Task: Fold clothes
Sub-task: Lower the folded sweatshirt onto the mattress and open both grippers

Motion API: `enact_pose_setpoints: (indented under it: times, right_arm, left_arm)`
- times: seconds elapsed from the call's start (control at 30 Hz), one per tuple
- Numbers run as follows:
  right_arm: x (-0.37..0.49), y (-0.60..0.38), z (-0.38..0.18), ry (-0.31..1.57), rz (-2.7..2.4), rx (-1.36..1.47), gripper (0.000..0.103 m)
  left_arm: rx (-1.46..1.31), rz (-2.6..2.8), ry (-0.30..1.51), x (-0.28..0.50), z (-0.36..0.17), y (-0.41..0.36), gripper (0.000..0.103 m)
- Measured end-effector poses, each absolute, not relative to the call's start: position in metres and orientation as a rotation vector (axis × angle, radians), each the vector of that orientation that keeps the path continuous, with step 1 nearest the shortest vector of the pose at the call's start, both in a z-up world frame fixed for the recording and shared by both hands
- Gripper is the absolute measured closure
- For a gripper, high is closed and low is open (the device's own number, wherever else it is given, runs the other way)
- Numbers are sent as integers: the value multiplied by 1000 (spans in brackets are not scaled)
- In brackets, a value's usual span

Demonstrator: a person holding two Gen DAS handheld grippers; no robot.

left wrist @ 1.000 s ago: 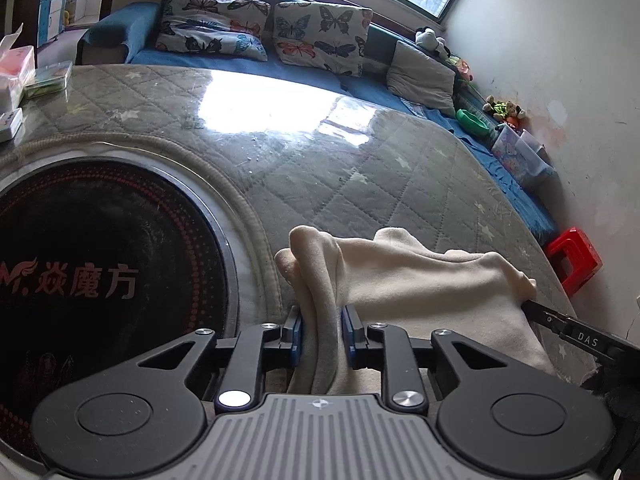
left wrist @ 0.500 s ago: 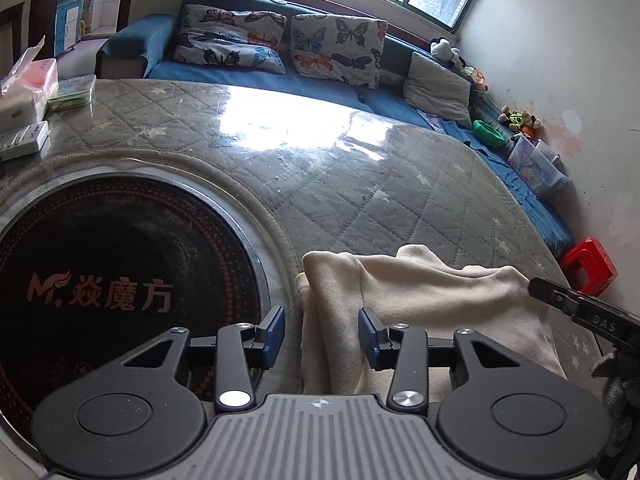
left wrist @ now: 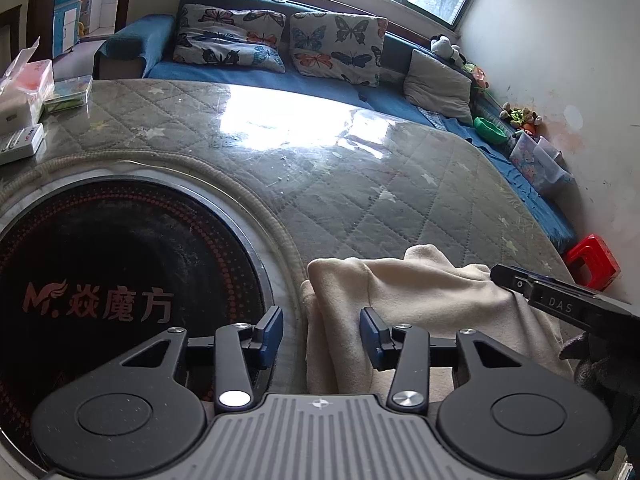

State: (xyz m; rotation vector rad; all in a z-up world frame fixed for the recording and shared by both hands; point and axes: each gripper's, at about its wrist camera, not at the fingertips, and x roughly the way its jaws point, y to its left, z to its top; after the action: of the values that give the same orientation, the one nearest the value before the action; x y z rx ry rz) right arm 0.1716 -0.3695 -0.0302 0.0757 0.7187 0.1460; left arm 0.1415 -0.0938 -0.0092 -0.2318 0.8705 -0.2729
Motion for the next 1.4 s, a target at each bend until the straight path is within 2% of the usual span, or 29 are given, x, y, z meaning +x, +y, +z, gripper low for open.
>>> enact_pose_setpoints:
  times: [0.2, 0.47, 0.63, 0.87, 1.4]
  right_arm:
    - [156, -353, -16, 676, 208, 39, 80]
    - [161, -326, -36, 700, 238, -20, 79]
    - [157, -327, -28, 681, 233, -1, 79]
    - [122, -321, -20, 670, 288, -35, 75]
    - [46, -312, -25, 703, 363, -169, 73]
  left_arm:
    - [-231, -274, 866, 142, -9, -94, 56]
    - [-234, -257, 873, 144, -10, -91, 53]
    - [-236, -251, 867, 143, -9, -87, 52]
    - [-229, -244, 862, 141, -10, -87, 52]
    - [-201, -219, 853, 133, -8, -86, 51]
